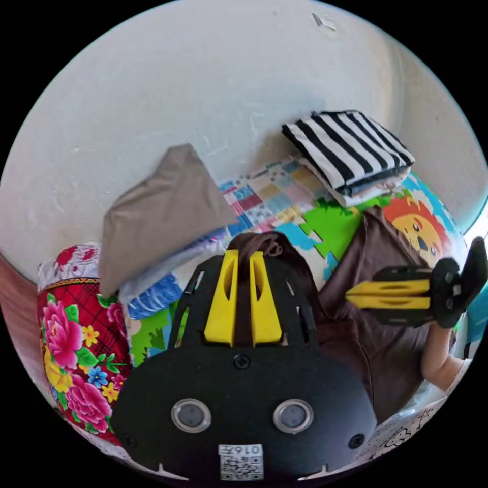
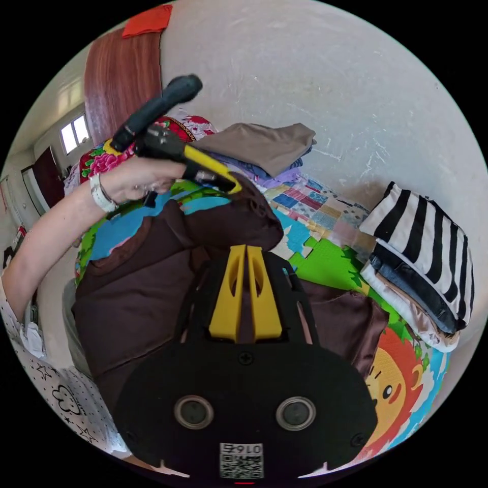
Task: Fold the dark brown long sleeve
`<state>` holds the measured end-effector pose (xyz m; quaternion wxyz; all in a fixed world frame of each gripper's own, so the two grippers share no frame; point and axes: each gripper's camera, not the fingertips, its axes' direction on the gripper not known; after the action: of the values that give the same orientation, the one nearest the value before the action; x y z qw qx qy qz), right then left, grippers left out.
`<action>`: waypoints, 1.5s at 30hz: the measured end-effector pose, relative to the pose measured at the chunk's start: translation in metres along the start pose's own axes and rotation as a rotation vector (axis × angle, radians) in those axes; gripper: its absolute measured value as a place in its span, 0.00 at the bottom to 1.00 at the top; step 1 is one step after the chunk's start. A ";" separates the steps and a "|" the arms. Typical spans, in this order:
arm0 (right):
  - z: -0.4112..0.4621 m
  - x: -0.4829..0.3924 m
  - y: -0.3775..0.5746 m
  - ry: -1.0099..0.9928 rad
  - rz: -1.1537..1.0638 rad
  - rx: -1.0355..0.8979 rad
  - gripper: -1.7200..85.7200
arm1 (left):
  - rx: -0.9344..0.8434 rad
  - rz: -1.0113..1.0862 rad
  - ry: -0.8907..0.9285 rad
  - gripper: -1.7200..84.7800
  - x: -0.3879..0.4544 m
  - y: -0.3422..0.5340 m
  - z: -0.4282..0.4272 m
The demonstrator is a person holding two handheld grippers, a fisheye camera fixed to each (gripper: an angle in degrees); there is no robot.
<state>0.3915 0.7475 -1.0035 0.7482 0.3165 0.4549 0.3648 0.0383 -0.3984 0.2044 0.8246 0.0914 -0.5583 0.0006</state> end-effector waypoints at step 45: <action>0.062 -0.061 -0.110 -0.031 -0.359 -0.195 0.04 | -0.116 0.038 0.084 0.02 -0.130 0.098 0.159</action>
<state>0.4570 0.6294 -1.0410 0.8353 0.1621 0.4549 0.2629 -0.1670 -0.3131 0.1561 0.8510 0.0327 -0.5240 -0.0124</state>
